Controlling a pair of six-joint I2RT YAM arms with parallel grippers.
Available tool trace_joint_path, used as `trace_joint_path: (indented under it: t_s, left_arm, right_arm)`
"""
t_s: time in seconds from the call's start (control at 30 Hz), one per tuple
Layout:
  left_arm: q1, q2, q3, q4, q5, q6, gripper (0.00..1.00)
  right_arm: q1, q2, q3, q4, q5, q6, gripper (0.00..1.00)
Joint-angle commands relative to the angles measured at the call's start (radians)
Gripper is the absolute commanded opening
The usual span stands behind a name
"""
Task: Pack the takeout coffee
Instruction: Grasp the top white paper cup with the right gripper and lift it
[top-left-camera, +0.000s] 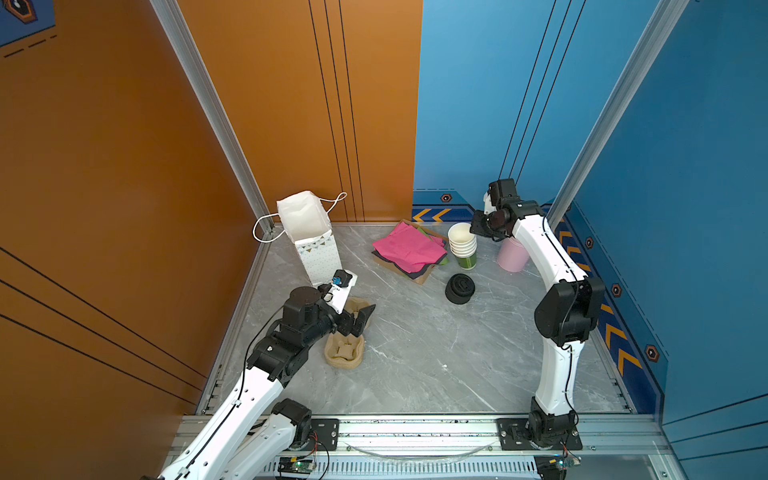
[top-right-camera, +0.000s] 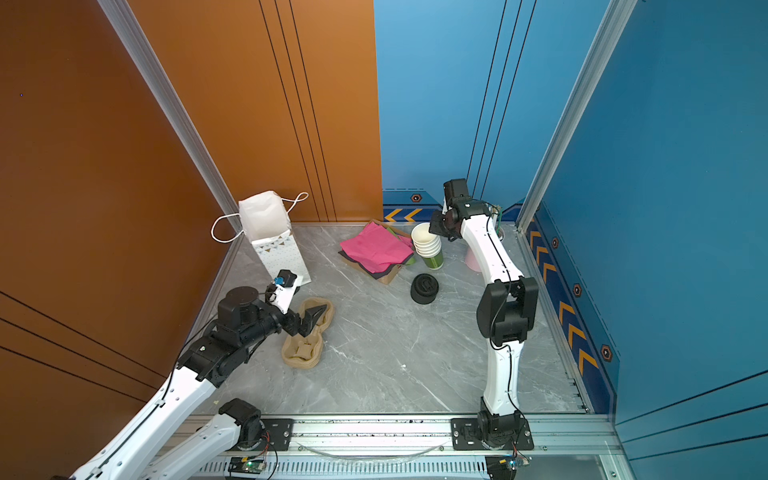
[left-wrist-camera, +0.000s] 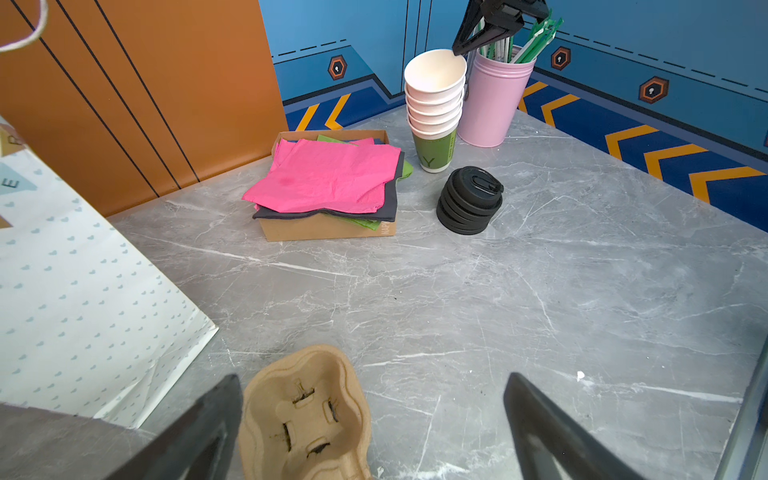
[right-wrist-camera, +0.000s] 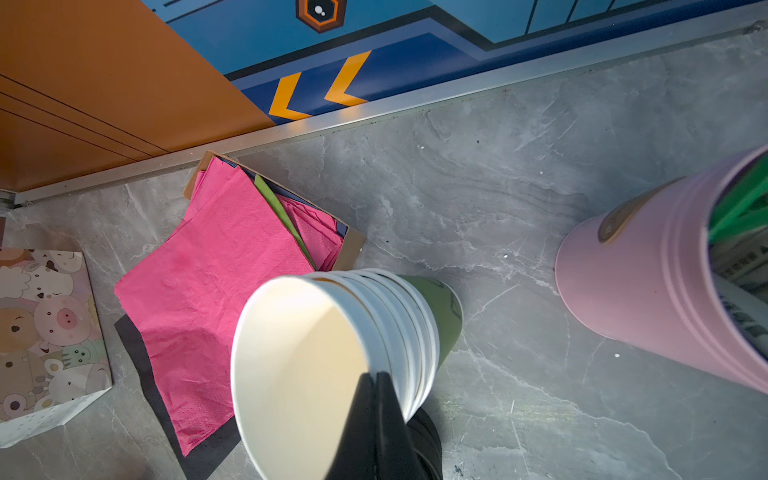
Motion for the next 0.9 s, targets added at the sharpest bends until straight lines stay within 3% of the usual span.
trace_joint_path:
  t_s: [0.0,0.3,0.6,0.87]
  left_arm:
    - [-0.005,-0.011,-0.010,-0.013,-0.014,0.017,0.98]
    - [-0.005,-0.011,-0.011,-0.013,-0.017,0.018,0.98]
    - [-0.005,-0.009,-0.012,-0.013,-0.015,0.016,0.98]
    - [-0.006,-0.008,-0.010,-0.013,-0.013,0.016,0.98]
  right_arm:
    - [-0.013,-0.031,0.021,-0.024,-0.027,0.024,0.00]
    - [-0.035,-0.026,-0.042,-0.022,-0.033,0.027,0.00]
    - [-0.058,-0.038,-0.090,-0.022,-0.028,0.013,0.23]
    - [-0.078,-0.044,-0.118,-0.022,-0.028,0.006,0.17]
